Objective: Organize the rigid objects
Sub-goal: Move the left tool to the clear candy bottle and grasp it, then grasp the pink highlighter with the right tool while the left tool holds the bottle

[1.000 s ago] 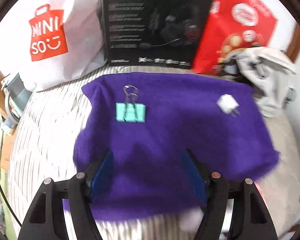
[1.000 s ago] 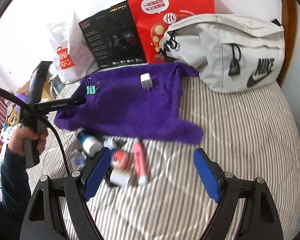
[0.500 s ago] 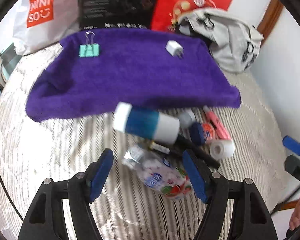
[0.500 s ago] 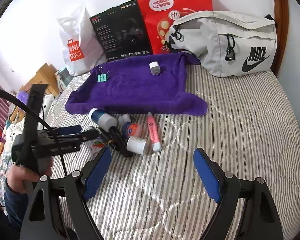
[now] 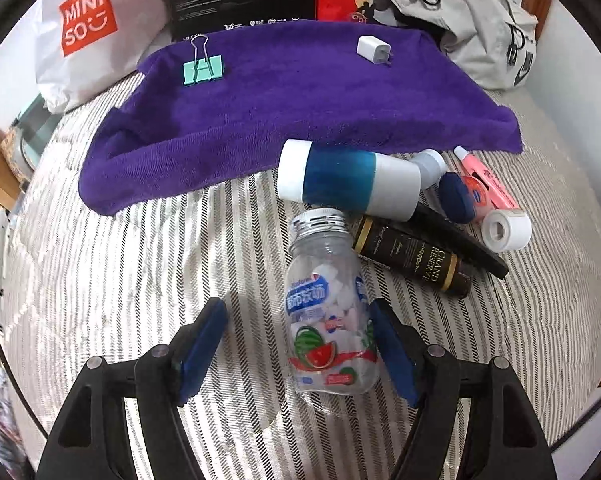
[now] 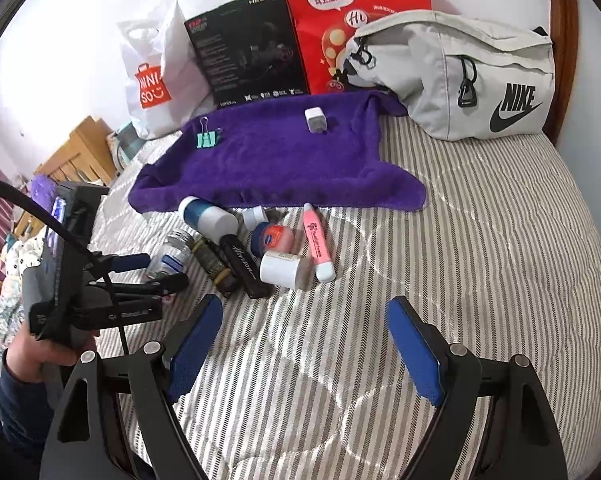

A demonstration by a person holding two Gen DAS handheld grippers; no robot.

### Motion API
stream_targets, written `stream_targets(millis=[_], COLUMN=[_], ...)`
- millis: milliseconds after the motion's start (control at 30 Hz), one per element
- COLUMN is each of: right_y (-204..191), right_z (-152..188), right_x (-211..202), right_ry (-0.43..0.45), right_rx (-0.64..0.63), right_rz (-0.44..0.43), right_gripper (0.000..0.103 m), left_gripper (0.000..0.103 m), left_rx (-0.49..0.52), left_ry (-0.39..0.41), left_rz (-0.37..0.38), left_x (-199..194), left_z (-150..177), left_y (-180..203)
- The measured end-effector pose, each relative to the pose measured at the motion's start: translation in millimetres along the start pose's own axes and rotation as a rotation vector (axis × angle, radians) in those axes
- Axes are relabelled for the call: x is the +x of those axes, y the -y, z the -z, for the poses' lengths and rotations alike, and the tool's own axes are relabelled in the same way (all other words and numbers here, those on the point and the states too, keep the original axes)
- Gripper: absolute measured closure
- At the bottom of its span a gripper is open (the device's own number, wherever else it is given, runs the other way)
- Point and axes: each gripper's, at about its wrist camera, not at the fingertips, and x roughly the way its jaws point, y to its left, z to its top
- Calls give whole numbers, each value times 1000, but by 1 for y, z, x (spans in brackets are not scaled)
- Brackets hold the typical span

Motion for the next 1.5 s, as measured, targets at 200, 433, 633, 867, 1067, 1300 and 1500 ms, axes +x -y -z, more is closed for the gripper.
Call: stream_targets(millis=[200,433,633,867,1067,1300,1500], right_y=[-1,5,11,16,17,33,22], right_z=[1,-7,-30,-40,-40,-39,-37], right_x=[12,38,64,99,110,105,106], right_ry=[9,55,48,-37,-26,-50,-34], right_rx=[-49,-69,-129,-199,-201,-206,-305], right_rz=[73,149,154,133,93,132,116], right_gripper=[19,19,21,36,39,49,68], left_gripper=[37,61,61,61,61,61,61], left_rx=[37,106,97,93,96,90,93], left_ry=[69,103,98,94,89,91,90], left_rz=[5,14,48,65,71,70,71], left_x=[-3,-6,-7,-8,-7,-8,-8], left_z=[7,8,6,7,6,5,4], left_y=[3,15,11,10,10,11,8])
